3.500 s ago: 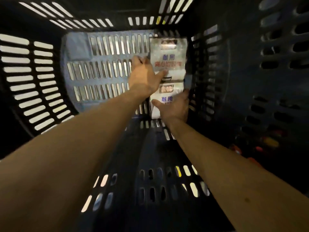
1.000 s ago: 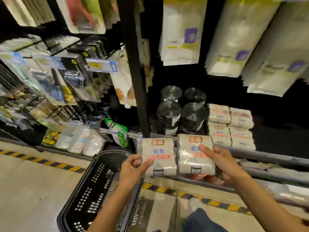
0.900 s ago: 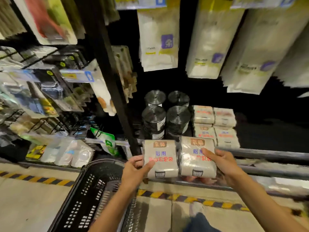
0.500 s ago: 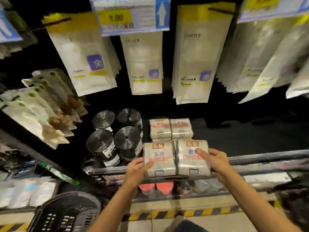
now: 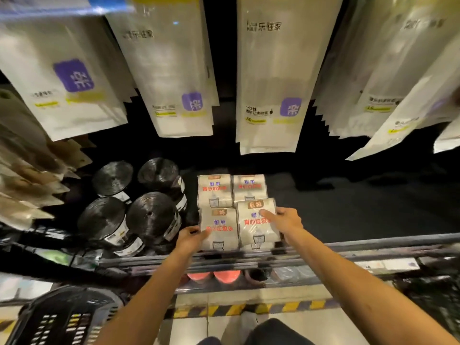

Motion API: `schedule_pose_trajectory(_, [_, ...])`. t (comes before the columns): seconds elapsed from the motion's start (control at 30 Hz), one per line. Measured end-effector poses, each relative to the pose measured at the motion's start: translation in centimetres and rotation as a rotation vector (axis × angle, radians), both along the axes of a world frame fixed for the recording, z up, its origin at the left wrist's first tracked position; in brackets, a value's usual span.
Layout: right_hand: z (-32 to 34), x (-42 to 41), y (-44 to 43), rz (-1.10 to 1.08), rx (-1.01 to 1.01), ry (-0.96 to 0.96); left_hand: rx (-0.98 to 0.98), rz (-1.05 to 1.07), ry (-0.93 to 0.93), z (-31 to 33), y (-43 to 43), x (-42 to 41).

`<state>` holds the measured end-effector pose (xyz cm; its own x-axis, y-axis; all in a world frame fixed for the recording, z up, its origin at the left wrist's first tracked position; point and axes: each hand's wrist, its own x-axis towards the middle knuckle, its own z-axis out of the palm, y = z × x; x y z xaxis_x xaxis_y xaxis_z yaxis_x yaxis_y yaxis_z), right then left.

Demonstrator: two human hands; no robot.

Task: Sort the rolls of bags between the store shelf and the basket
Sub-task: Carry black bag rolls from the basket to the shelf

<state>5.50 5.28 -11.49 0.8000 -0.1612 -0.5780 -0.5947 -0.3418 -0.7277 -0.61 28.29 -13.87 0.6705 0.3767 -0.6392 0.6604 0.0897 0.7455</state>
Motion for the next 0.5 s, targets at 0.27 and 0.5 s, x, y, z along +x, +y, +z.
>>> schedule_pose_trajectory(0.27, [-2.0, 0.6, -0.1, 0.069, -0.049, 0.032, -0.026, 0.096, 0.033, -1.2, -0.7, -0.5])
schedule_pose_trajectory(0.5, [-3.4, -0.8, 0.2, -0.065, -0.026, 0.021, 0.144, 0.023, -0.038, -0.9, -1.5, -0.4])
